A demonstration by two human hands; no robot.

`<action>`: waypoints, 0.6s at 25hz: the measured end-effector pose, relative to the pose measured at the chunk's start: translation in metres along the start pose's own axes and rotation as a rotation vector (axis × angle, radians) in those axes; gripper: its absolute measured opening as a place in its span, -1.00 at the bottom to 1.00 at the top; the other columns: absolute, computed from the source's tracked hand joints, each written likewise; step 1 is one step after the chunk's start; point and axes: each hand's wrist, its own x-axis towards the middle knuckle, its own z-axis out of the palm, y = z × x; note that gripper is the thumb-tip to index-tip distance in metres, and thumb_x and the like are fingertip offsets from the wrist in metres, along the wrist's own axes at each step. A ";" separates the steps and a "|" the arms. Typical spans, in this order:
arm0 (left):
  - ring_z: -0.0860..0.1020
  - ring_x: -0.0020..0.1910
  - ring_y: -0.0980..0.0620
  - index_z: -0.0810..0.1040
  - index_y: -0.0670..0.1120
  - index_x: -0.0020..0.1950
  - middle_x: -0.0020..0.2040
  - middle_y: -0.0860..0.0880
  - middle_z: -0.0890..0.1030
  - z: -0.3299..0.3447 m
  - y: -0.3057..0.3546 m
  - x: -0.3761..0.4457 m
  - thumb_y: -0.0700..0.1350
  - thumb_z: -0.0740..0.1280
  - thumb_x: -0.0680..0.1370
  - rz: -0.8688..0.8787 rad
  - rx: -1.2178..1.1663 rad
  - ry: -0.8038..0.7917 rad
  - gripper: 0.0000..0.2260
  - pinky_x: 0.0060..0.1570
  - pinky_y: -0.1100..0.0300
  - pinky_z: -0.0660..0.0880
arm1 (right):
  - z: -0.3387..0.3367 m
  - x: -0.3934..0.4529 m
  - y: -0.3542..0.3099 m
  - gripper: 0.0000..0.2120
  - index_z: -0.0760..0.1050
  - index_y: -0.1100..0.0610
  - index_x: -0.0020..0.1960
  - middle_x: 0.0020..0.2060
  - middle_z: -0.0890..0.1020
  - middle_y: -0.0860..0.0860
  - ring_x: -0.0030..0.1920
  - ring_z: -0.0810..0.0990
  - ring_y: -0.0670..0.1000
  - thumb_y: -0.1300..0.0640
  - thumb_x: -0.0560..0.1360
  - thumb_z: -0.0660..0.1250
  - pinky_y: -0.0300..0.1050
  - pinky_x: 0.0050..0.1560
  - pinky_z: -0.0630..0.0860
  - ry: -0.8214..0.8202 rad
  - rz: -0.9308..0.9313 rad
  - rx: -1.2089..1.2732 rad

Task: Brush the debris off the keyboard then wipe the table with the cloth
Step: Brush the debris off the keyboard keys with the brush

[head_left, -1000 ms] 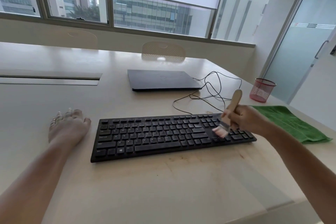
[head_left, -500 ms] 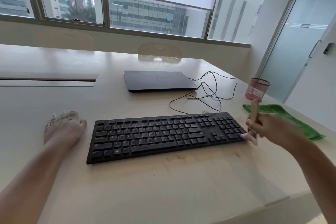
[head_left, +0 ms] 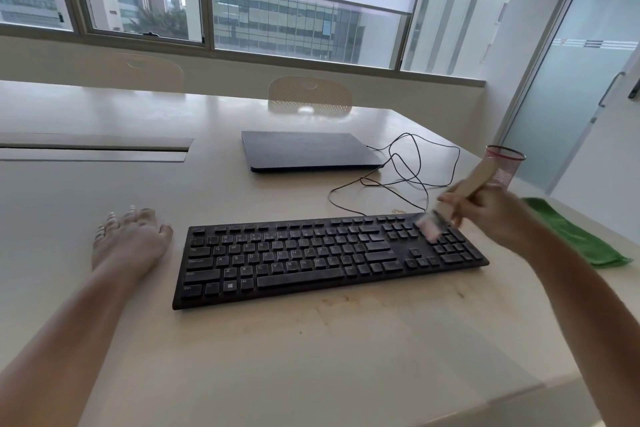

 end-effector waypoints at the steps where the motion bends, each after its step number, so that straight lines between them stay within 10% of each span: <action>1: 0.05 0.52 -0.15 0.17 -0.09 0.50 0.54 -0.11 0.11 0.000 -0.001 0.000 0.07 0.01 0.62 0.004 0.000 -0.007 -0.53 0.48 0.04 -0.01 | 0.016 -0.001 -0.014 -0.84 0.57 0.00 -0.10 -0.42 0.61 -0.05 -0.39 0.57 -0.07 -0.03 0.53 0.25 -0.23 -0.33 0.47 -0.130 -0.060 0.146; 4: 0.05 0.52 -0.15 0.19 -0.10 0.49 0.54 -0.11 0.11 -0.002 0.000 0.000 0.06 0.02 0.62 0.017 0.009 -0.016 -0.53 0.48 0.04 0.00 | 0.032 0.010 0.003 -0.84 0.60 0.12 -0.04 -0.40 0.59 -0.02 -0.47 0.46 -0.17 0.12 0.56 0.25 -0.40 -0.47 0.31 -0.233 0.020 0.063; 8: 0.09 0.51 -0.17 0.24 -0.12 0.45 0.52 -0.12 0.16 -0.002 0.003 -0.001 0.06 0.03 0.62 0.001 0.014 0.005 -0.55 0.47 0.03 0.03 | -0.015 0.030 0.049 -0.75 0.59 0.16 0.08 -0.19 0.62 0.10 -0.20 0.54 0.07 0.03 0.54 0.27 -0.12 -0.16 0.44 0.105 0.295 -0.338; 15: 0.08 0.51 -0.16 0.22 -0.13 0.47 0.53 -0.13 0.15 -0.005 0.005 -0.004 0.05 0.04 0.62 0.003 -0.011 0.002 -0.54 0.47 0.04 0.02 | 0.019 0.047 0.015 -0.88 0.56 0.09 -0.03 -0.33 0.61 0.00 -0.33 0.52 -0.04 0.06 0.54 0.28 -0.31 -0.42 0.37 -0.134 0.133 0.020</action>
